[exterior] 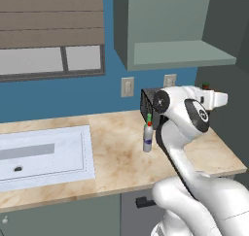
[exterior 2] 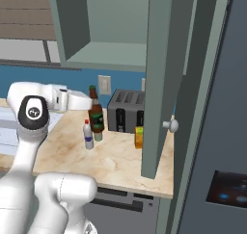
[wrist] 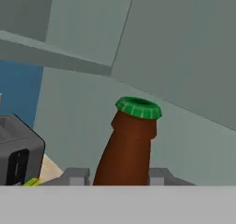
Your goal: Sort all alcoholic drinks to one cabinet, and non-alcoholic drinks to the other.
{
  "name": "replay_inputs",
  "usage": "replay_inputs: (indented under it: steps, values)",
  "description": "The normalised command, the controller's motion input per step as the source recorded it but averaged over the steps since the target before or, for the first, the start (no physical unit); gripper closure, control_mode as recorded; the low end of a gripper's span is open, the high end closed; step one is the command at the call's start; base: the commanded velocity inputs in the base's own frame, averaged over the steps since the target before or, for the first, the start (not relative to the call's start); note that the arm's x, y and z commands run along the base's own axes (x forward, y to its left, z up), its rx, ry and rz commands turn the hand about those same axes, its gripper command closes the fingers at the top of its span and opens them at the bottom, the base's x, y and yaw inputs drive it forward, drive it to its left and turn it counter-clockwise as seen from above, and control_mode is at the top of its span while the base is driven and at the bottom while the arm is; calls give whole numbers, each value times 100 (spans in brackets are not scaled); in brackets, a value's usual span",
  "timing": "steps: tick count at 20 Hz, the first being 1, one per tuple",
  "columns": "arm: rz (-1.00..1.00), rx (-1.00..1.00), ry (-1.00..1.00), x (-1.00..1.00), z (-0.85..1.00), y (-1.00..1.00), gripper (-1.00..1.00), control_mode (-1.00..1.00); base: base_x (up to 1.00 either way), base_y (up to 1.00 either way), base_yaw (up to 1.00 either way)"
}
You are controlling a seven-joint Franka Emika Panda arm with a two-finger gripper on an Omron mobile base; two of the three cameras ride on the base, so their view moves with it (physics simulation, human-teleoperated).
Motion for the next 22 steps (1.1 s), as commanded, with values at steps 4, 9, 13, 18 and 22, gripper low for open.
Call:
replay_inputs:
  steps: [4, 9, 13, 18, 22]
  values:
    - [20, 4, -2, 0, 68, -12, 100, -100, 0, 0, 0]
    - [11, 2, -2, 0, 63, -2, 100, -100, 0, 0, 0]
    - [4, 5, -1, 0, 48, 0, 100, -100, 0, 0, 0]
    - [0, 6, -4, 4, 51, 0, 100, -100, 0, 0, 0]
    - [0, 5, -9, 16, 52, 0, 100, -100, 0, 0, 0]
